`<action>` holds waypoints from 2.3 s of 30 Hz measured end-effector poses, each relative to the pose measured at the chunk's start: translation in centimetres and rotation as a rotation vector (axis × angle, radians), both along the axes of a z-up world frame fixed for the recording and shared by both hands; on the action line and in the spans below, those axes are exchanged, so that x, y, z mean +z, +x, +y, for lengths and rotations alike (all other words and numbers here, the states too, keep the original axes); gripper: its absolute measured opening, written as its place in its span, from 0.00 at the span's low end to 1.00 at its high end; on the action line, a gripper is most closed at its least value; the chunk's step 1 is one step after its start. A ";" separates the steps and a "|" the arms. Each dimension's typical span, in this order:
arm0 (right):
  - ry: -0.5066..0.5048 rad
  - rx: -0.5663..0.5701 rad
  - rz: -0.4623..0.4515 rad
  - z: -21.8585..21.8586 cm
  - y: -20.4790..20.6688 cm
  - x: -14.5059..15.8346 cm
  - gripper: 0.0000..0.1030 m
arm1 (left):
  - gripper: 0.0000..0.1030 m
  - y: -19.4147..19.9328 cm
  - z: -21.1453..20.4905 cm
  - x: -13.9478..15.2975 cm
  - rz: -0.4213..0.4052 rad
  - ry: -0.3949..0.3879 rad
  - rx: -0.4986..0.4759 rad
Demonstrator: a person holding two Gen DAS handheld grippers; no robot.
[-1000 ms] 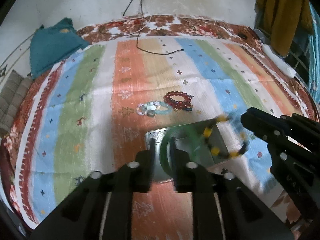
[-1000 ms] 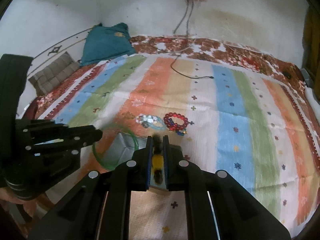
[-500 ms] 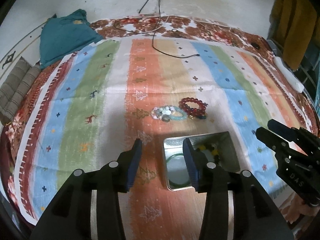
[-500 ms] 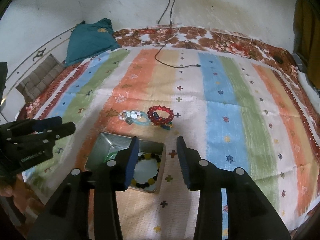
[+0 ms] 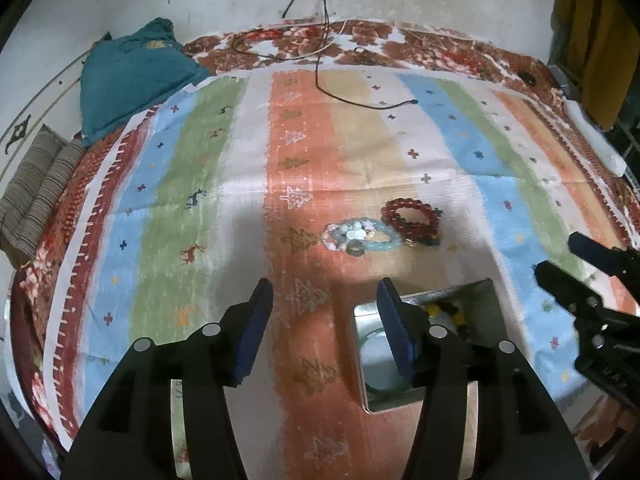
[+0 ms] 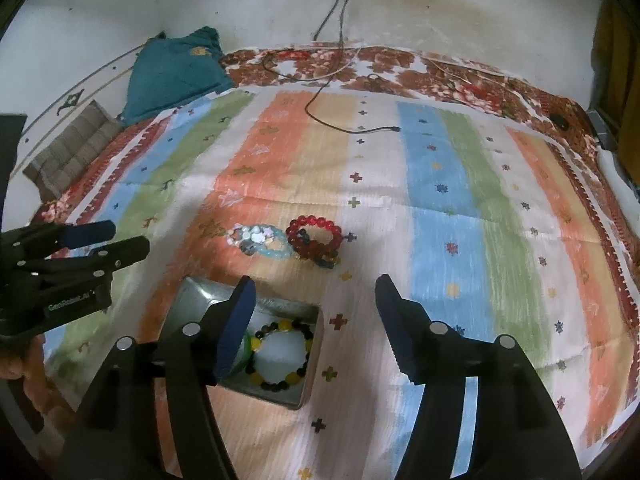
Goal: Organize jewelry
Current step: 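Move both open tools to the remaining bracelets on the cloth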
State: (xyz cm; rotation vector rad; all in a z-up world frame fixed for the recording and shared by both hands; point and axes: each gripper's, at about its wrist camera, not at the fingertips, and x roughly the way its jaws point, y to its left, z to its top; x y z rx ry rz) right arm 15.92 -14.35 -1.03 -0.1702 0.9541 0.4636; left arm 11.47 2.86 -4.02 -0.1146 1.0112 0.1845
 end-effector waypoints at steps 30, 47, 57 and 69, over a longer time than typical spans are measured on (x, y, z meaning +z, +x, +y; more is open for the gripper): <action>-0.099 -0.009 0.113 2.1 7.7 -5.2 0.73 | 0.60 7.2 2.2 -4.7 0.137 0.022 0.001; -0.106 -0.034 0.149 3.0 10.1 -7.5 0.73 | 0.62 9.4 2.2 -7.2 0.200 0.073 -0.029; -0.147 -0.052 0.185 3.4 11.8 -9.9 0.73 | 0.62 10.7 2.0 -8.6 0.232 0.079 -0.050; -0.171 -0.057 0.216 4.1 13.6 -11.8 0.73 | 0.62 12.0 1.5 -11.5 0.295 0.108 -0.054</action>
